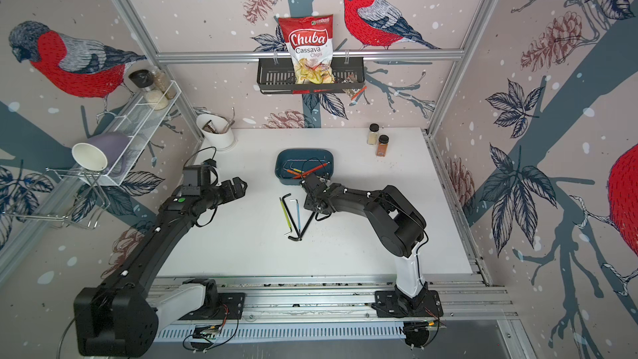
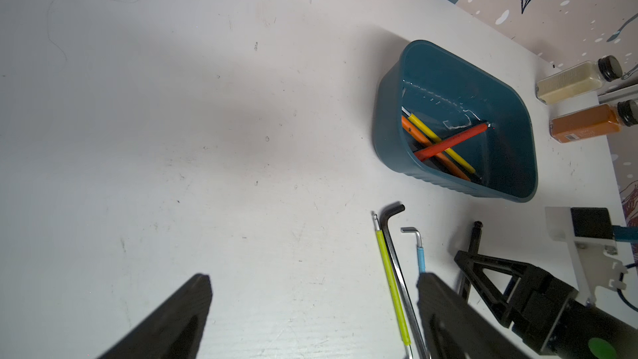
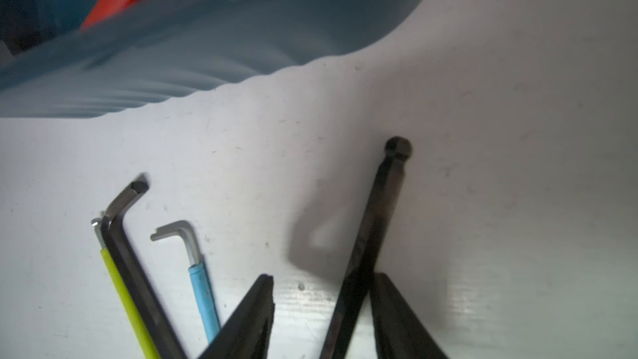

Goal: Put the hex key on the desktop into the storage box
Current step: Move the Allen key to the center of the board.

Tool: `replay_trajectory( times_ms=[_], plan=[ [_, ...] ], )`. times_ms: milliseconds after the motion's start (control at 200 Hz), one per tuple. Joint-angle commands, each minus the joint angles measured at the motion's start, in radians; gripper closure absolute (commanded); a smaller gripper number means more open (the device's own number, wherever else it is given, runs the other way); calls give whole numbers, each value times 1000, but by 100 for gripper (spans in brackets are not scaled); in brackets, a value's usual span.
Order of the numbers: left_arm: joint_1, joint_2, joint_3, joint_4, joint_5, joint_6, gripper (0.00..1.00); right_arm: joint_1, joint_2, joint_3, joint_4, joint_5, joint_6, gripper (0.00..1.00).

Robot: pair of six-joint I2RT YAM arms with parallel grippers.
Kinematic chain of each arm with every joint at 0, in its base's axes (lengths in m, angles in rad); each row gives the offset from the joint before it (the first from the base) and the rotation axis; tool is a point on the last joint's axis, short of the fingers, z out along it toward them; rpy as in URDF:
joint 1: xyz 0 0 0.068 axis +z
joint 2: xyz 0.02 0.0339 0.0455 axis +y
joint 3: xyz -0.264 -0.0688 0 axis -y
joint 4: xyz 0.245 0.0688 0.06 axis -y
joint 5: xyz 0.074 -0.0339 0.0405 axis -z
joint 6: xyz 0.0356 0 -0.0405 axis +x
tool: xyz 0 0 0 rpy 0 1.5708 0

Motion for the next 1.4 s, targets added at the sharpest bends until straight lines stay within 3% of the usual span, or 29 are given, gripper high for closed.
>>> replay_trajectory(
  times_ms=[0, 105, 190, 715, 880, 990, 1065, 1180, 1396],
  plan=[
    [3, 1, -3, -7, 3, 4, 4, -22, 50, -18, -130, -109, 4, 63],
    [3, -3, -5, -2, -1, 3, 4, -59, 59, 1, -147, -115, -41, 83],
    [3, 1, -7, 1, -9, 3, 4, -88, 50, 10, -152, -112, -86, 92],
    [3, 18, -7, -3, -8, 6, 4, -206, -71, -26, -266, -26, -270, 100],
    [2, 32, -3, -4, 2, 6, 4, -194, -89, -46, -265, -10, -261, 91],
    [2, 36, -3, -5, 1, 7, 4, -176, -94, -55, -261, -2, -248, 65],
    [3, 36, -5, -4, 5, 7, 4, -157, -99, -64, -261, 3, -236, 56],
    [3, 35, -4, -1, 13, 6, 4, -125, -113, -95, -256, 15, -203, 51],
    [3, 32, -6, -2, 15, 5, 4, -83, -124, -172, -210, -8, -151, 51]
  ],
)
